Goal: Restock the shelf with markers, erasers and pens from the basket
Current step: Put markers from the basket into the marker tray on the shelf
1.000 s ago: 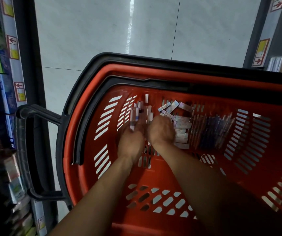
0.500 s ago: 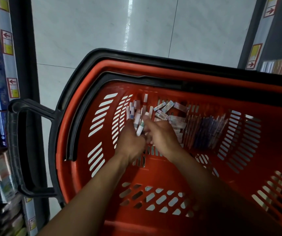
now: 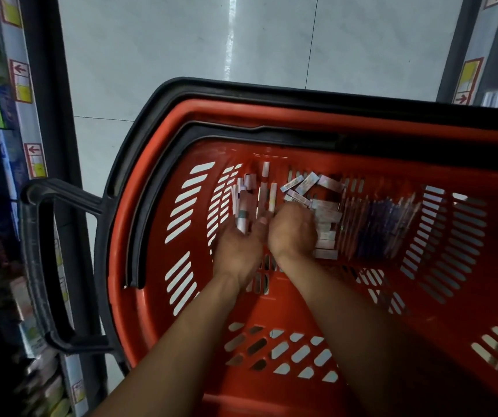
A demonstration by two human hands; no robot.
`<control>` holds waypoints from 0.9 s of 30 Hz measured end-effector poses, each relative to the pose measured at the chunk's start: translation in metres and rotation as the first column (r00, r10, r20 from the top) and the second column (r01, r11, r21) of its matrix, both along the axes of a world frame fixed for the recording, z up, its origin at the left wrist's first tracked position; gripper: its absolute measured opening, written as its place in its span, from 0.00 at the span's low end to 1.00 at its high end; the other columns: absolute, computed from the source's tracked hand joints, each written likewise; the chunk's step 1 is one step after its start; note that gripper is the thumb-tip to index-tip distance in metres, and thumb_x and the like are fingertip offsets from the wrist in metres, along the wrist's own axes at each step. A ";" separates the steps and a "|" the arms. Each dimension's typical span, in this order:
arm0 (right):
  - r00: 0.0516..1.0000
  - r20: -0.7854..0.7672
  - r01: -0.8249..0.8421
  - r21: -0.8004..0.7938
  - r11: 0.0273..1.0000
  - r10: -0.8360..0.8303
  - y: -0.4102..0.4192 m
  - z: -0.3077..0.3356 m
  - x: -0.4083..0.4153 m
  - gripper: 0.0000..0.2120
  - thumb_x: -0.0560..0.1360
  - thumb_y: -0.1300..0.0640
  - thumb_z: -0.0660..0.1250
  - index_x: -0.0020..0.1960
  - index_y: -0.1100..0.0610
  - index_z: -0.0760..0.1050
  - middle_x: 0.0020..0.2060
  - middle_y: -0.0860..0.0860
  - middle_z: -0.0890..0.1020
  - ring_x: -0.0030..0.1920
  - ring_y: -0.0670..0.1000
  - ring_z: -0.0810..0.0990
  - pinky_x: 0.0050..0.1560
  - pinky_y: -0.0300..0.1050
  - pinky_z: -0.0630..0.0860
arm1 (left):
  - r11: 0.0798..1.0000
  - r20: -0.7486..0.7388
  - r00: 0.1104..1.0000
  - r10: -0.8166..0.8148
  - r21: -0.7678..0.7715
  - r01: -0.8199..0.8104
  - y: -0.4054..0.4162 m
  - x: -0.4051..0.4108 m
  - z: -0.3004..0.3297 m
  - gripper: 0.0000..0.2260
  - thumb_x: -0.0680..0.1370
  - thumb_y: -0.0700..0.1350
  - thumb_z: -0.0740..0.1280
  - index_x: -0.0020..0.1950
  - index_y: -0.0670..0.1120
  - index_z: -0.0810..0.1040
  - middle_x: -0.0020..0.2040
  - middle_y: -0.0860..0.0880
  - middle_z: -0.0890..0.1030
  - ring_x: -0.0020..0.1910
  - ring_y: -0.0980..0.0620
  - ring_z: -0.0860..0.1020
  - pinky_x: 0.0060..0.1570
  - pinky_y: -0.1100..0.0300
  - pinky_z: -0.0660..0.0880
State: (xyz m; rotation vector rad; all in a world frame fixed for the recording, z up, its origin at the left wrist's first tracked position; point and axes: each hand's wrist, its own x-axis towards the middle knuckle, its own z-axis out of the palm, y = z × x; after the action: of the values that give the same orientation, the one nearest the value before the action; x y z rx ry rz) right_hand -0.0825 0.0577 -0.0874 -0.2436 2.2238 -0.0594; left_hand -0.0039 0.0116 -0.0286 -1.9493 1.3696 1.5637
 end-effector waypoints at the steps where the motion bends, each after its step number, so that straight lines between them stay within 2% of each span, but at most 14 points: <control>1: 0.998 -0.032 -0.056 0.031 0.998 0.057 -0.004 -0.001 0.001 0.11 0.82 0.55 0.65 0.51 0.56 0.85 0.47 0.55 0.85 0.49 0.58 0.85 0.44 0.48 0.82 | 1.000 -0.001 1.000 0.010 -0.005 -0.010 0.000 0.000 0.000 0.10 0.83 0.57 0.68 0.55 0.51 0.82 0.39 0.49 0.84 0.22 0.62 0.73 0.24 0.65 0.67; 3: 0.987 -0.080 -0.134 0.078 0.988 0.140 -0.008 -0.001 0.002 0.11 0.83 0.57 0.63 0.53 0.57 0.85 0.49 0.56 0.86 0.51 0.58 0.86 0.41 0.45 0.76 | 1.000 -0.018 1.000 0.022 -0.009 -0.022 -0.002 -0.002 0.002 0.10 0.83 0.55 0.67 0.55 0.50 0.83 0.39 0.47 0.85 0.23 0.62 0.74 0.22 0.65 0.68; 5: 0.992 -0.066 -0.104 0.077 0.992 0.109 -0.010 -0.002 0.001 0.11 0.83 0.59 0.63 0.51 0.57 0.85 0.48 0.56 0.86 0.50 0.58 0.86 0.38 0.44 0.71 | 1.000 -0.033 0.999 0.025 -0.001 -0.025 -0.004 -0.003 0.005 0.10 0.83 0.55 0.68 0.53 0.50 0.84 0.40 0.46 0.86 0.27 0.58 0.79 0.23 0.64 0.72; 7: 1.000 0.010 0.001 -0.003 1.000 -0.001 -0.006 -0.003 -0.003 0.10 0.81 0.58 0.66 0.44 0.54 0.84 0.41 0.53 0.85 0.44 0.55 0.86 0.35 0.40 0.71 | 0.999 -0.040 0.998 0.054 0.012 -0.053 -0.006 -0.004 0.008 0.10 0.81 0.57 0.70 0.51 0.52 0.85 0.41 0.52 0.87 0.32 0.58 0.83 0.27 0.69 0.74; 9: 0.981 0.163 0.132 -0.172 0.976 -0.104 0.001 0.006 -0.011 0.13 0.79 0.59 0.69 0.36 0.49 0.79 0.32 0.45 0.81 0.35 0.48 0.83 0.30 0.38 0.72 | 0.997 -0.038 0.997 0.068 0.034 -0.067 -0.007 -0.005 0.011 0.11 0.80 0.60 0.70 0.49 0.54 0.85 0.40 0.58 0.87 0.36 0.62 0.84 0.31 0.69 0.75; 11: 0.911 0.394 0.257 -0.315 0.914 -0.120 0.010 0.022 -0.025 0.16 0.76 0.64 0.70 0.35 0.47 0.78 0.28 0.45 0.82 0.30 0.43 0.82 0.28 0.37 0.74 | 0.997 -0.038 0.997 0.066 0.038 -0.065 -0.009 -0.007 0.012 0.14 0.80 0.63 0.69 0.49 0.55 0.85 0.40 0.59 0.87 0.36 0.62 0.84 0.34 0.65 0.76; 13: 0.824 0.566 0.271 -0.351 0.896 -0.027 0.018 0.034 -0.039 0.11 0.76 0.65 0.69 0.39 0.52 0.81 0.29 0.47 0.84 0.30 0.44 0.83 0.32 0.40 0.77 | 0.998 -0.055 0.997 0.045 0.035 -0.043 -0.011 -0.008 0.014 0.16 0.79 0.65 0.68 0.48 0.54 0.85 0.40 0.60 0.87 0.39 0.63 0.85 0.37 0.64 0.76; 15: 0.764 0.645 0.257 -0.343 0.904 0.028 0.026 0.040 -0.048 0.05 0.77 0.65 0.68 0.46 0.58 0.82 0.33 0.53 0.86 0.34 0.51 0.86 0.37 0.45 0.82 | 0.998 -0.065 0.998 0.013 0.054 -0.010 -0.011 -0.011 0.014 0.15 0.79 0.63 0.69 0.47 0.53 0.85 0.39 0.58 0.87 0.38 0.62 0.85 0.37 0.64 0.76; 18: 0.675 0.738 0.383 -0.349 0.855 -0.001 0.033 0.044 -0.050 0.05 0.78 0.67 0.68 0.48 0.60 0.82 0.35 0.54 0.86 0.35 0.53 0.86 0.36 0.44 0.82 | 0.999 -0.022 0.999 -0.035 0.038 0.036 -0.011 -0.015 0.012 0.13 0.79 0.55 0.69 0.42 0.48 0.84 0.33 0.52 0.85 0.30 0.59 0.83 0.29 0.63 0.76; 19: 0.631 0.774 0.465 -0.331 0.821 -0.045 0.034 0.044 -0.049 0.05 0.79 0.66 0.68 0.49 0.60 0.82 0.36 0.55 0.87 0.35 0.55 0.86 0.36 0.44 0.82 | 0.999 -0.006 0.999 -0.038 0.017 0.038 -0.012 -0.016 0.011 0.13 0.80 0.53 0.67 0.41 0.47 0.83 0.32 0.51 0.85 0.29 0.58 0.82 0.28 0.63 0.74; 21: 0.576 0.794 0.618 -0.269 0.739 -0.193 0.033 0.039 -0.046 0.05 0.80 0.63 0.67 0.50 0.60 0.81 0.38 0.56 0.87 0.37 0.58 0.86 0.37 0.47 0.82 | 0.999 0.032 0.999 -0.032 -0.014 0.032 -0.015 -0.017 0.009 0.17 0.83 0.55 0.63 0.47 0.44 0.83 0.37 0.45 0.85 0.34 0.51 0.83 0.33 0.61 0.72; 23: 0.675 0.673 0.612 -0.281 0.739 -0.303 0.029 0.026 -0.041 0.07 0.81 0.64 0.65 0.48 0.56 0.81 0.38 0.56 0.87 0.39 0.59 0.87 0.39 0.49 0.83 | 0.998 0.066 0.996 -0.054 -0.024 0.056 -0.017 -0.018 0.008 0.21 0.85 0.58 0.58 0.52 0.42 0.81 0.40 0.39 0.82 0.36 0.42 0.82 0.35 0.57 0.71; 26: 0.899 0.367 0.376 -0.361 0.854 -0.240 0.017 0.011 -0.026 0.11 0.80 0.63 0.66 0.43 0.52 0.81 0.37 0.53 0.85 0.37 0.55 0.86 0.39 0.49 0.82 | 0.997 0.106 0.992 -0.062 -0.028 0.065 -0.017 -0.017 0.006 0.23 0.86 0.60 0.55 0.46 0.46 0.79 0.33 0.45 0.79 0.26 0.53 0.76 0.31 0.57 0.71; 27: 0.943 0.280 0.279 -0.367 0.887 -0.180 0.012 0.008 -0.020 0.10 0.80 0.61 0.66 0.43 0.52 0.82 0.37 0.51 0.85 0.36 0.52 0.84 0.38 0.46 0.81 | 0.997 0.116 0.990 -0.075 -0.021 0.078 -0.017 -0.015 0.005 0.22 0.87 0.60 0.55 0.49 0.47 0.80 0.35 0.46 0.79 0.28 0.53 0.77 0.32 0.57 0.72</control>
State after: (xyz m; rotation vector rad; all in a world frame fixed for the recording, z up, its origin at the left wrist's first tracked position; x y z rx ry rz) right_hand -0.1030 0.0701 -0.0796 -0.1805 1.9690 -0.6525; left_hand -0.0194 -0.0050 -0.0238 -1.9446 1.4062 1.3841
